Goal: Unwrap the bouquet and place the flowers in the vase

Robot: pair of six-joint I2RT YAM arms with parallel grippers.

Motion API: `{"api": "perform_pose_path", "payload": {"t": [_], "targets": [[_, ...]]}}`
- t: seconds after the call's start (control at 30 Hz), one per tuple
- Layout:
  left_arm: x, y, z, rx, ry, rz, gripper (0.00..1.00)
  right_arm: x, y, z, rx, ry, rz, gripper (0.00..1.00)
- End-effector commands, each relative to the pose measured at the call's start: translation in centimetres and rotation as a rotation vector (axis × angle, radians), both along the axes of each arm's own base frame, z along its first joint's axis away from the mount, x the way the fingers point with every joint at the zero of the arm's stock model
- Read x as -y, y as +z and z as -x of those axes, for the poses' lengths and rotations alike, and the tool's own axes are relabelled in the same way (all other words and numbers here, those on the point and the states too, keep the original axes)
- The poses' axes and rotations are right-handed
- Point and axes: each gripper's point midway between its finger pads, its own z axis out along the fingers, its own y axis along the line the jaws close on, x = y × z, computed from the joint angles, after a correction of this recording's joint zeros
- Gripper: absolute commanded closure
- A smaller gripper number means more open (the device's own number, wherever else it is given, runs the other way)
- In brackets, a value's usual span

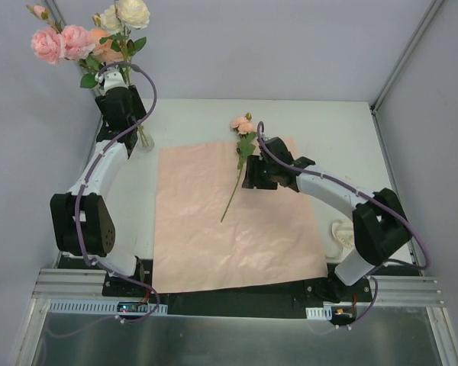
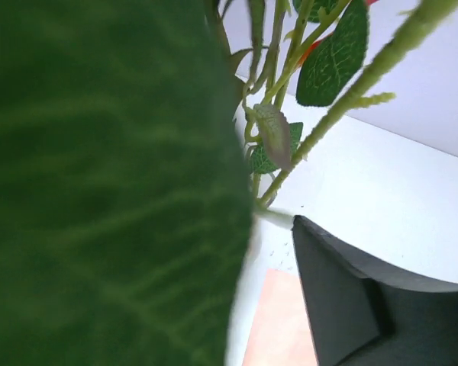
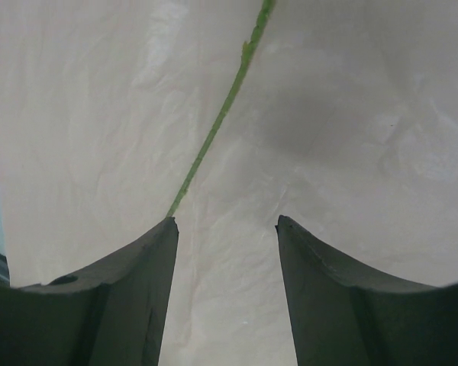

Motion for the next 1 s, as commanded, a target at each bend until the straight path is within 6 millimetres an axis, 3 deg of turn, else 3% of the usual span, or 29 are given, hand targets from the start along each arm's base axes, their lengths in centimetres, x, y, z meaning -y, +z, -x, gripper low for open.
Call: {"api": "perform_pose_path", "payload": {"t": [0.0, 0.03, 0.07, 0.1, 0.13, 0.17, 0.23, 0.27, 0.33, 0.37, 0.43, 0.53, 0.57, 0.67, 0.97], "targets": [[0.4, 6.3, 2.9, 0.153, -0.027, 0.021, 0.27, -0.7, 0.5, -2.8, -0.021, -0.157, 0.044, 0.42], [0.6, 7.8, 4.2, 0.192, -0.033, 0.036, 0.25, -0.6, 0.2, -2.8, -0.045, -0.172, 0.067, 0.41], [1.2, 6.9, 5.0, 0.18, -0.06, 0.054, 0.23, -0.6, -0.9, -3.3, -0.062, -0.189, 0.102, 0.41], [1.5, 7.2, 5.8, 0.201, -0.068, 0.092, 0.2, -0.7, -1.1, -3.6, -0.071, -0.202, 0.117, 0.41], [2.0, 8.8, 7.4, 0.248, -0.087, 0.111, 0.19, -1.3, -0.2, -4.3, -0.066, -0.219, 0.111, 0.41], [2.4, 7.8, 8.1, 0.237, -0.108, 0.128, 0.18, -1.2, -1.2, -4.6, -0.077, -0.239, 0.141, 0.41], [3.8, 9.0, 10.0, 0.272, -0.186, 0.164, 0.18, -1.8, -0.9, -5.2, -0.076, -0.263, 0.162, 0.42], [4.4, 8.1, 10.8, 0.25, -0.215, 0.175, 0.17, -1.8, -1.9, -5.2, -0.097, -0.287, 0.193, 0.42], [6.1, 8.5, 12.5, 0.259, -0.307, 0.211, 0.18, -1.6, -2.3, -5.3, -0.089, -0.318, 0.244, 0.43], [6.7, 7.2, 13.2, 0.23, -0.335, 0.227, 0.18, -1.8, -2.7, -5.7, -0.088, -0.336, 0.252, 0.44], [8.8, 7.3, 15.1, 0.237, -0.448, 0.275, 0.18, -2.4, -3.1, -5.9, -0.087, -0.329, 0.255, 0.48], [11.8, 5.3, 17.2, 0.174, -0.582, 0.36, 0.19, -3.0, -3.4, -6.3, -0.061, -0.339, 0.279, 0.5], [12.3, 4.0, 17.7, 0.146, -0.596, 0.386, 0.2, -2.8, -3.6, -6.7, -0.044, -0.351, 0.302, 0.5], [14.3, 2.5, 19.0, 0.104, -0.667, 0.467, 0.21, -2.8, -4.0, -7.2, -0.014, -0.377, 0.336, 0.5], [17.1, 2.0, 19.8, 0.045, -0.786, 0.518, 0.23, -3.9, -5.8, -8.4, -0.033, -0.412, 0.336, 0.6]]}}
